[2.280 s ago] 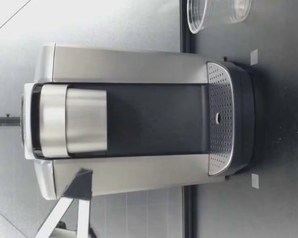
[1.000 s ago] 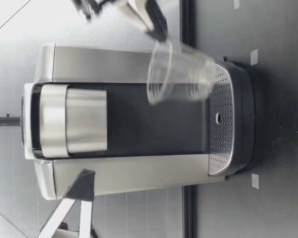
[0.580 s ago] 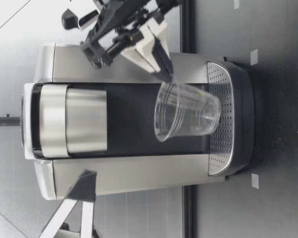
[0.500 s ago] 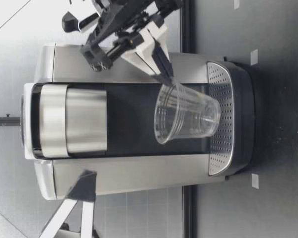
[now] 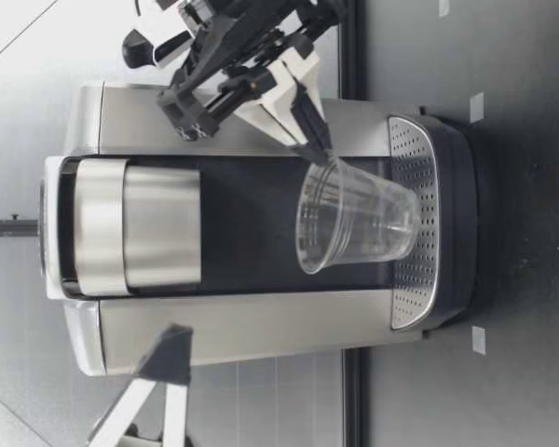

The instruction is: Place the coffee capsule inside the capsule container, then place the cup onto the center of the cup tray, then push the 'Hot Water' and 'Travel Mug' buttons.

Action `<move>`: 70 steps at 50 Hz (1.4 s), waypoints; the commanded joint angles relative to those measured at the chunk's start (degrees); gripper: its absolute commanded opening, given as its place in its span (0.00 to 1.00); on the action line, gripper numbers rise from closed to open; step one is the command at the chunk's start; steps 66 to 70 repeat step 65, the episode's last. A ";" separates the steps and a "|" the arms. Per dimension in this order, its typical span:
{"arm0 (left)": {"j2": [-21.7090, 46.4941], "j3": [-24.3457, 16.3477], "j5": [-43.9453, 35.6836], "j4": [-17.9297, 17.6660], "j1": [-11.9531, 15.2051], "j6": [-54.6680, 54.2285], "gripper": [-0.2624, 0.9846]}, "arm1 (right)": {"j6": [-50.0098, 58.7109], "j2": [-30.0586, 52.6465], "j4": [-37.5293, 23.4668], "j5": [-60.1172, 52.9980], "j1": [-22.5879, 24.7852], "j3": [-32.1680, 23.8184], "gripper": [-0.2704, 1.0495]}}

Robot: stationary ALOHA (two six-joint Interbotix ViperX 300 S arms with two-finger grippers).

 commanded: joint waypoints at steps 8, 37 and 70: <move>-1.05 -0.44 -0.53 -0.09 -0.09 -0.09 0.31 | -0.18 -0.44 -0.09 -0.18 0.26 -1.41 0.22; -1.14 -0.35 -0.53 -0.09 -0.09 -0.53 0.31 | -0.26 -0.44 -0.18 -0.18 0.26 -2.11 0.54; -1.93 0.44 -0.62 -0.09 -0.09 -1.76 0.31 | -0.53 -6.68 -0.35 0.00 -0.26 2.90 0.54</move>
